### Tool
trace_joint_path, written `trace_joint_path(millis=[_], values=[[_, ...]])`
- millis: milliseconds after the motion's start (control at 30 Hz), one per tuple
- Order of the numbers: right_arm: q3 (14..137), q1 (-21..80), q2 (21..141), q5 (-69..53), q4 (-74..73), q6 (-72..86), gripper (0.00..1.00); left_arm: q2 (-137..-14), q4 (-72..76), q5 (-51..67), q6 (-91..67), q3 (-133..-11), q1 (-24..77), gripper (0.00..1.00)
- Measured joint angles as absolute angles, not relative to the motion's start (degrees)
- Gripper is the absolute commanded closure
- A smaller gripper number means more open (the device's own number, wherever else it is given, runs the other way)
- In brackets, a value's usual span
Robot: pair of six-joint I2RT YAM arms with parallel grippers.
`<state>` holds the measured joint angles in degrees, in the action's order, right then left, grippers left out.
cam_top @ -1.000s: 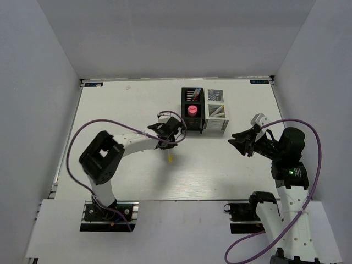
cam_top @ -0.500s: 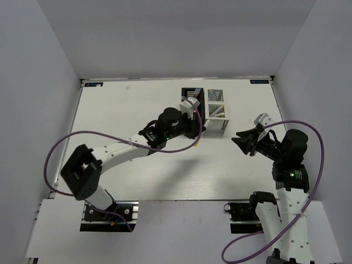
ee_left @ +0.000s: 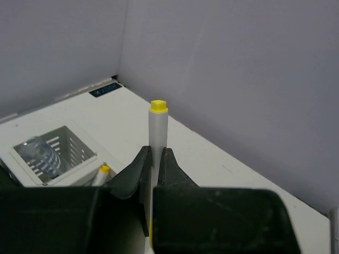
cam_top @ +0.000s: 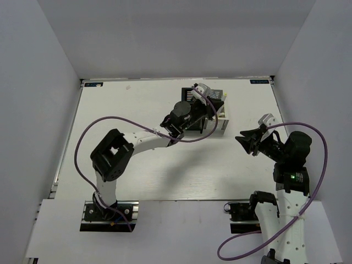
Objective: Sort the stationery into containers
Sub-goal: Place the pen in the storage box.
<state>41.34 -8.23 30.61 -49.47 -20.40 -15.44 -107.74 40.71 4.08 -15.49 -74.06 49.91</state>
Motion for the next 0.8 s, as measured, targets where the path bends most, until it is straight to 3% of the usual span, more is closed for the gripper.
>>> trace_joint_path(millis=[267, 533, 633, 667, 700, 733, 767, 800], values=[[41.3, -9.6, 30.0, -50.5, -20.5, -15.5, 0.62, -119.9, 46.0, -1.3, -13.9, -82.3, 49.3, 0.99], [41.3, -10.5, 29.9, -51.6, -20.5, -15.8, 0.62, -125.1, 48.0, -10.2, -12.2, -83.2, 49.3, 0.98], [41.3, -10.9, 30.0, -52.0, -20.5, -15.9, 0.62, -125.2, 47.5, -11.6, -11.5, -83.6, 49.2, 0.79], [41.3, -10.9, 30.0, -52.1, -20.5, -15.9, 0.59, -125.2, 47.1, -11.6, -11.1, -84.0, 49.2, 0.55], [41.3, -10.9, 30.0, -52.3, -20.6, -15.9, 0.49, -125.2, 46.5, -11.3, -10.3, -84.3, 49.2, 0.42], [41.3, -11.0, 30.0, -52.5, -20.6, -15.9, 0.46, -125.2, 46.1, -10.9, -10.1, -84.6, 49.2, 0.32], [41.3, -11.0, 30.0, -52.6, -20.6, -16.0, 0.44, -125.2, 45.6, -10.3, -9.8, -84.8, 49.2, 0.12], [41.3, -11.2, 30.0, -52.7, -20.6, -16.1, 0.42, -125.2, 45.0, -9.8, -9.5, -84.9, 49.2, 0.05]])
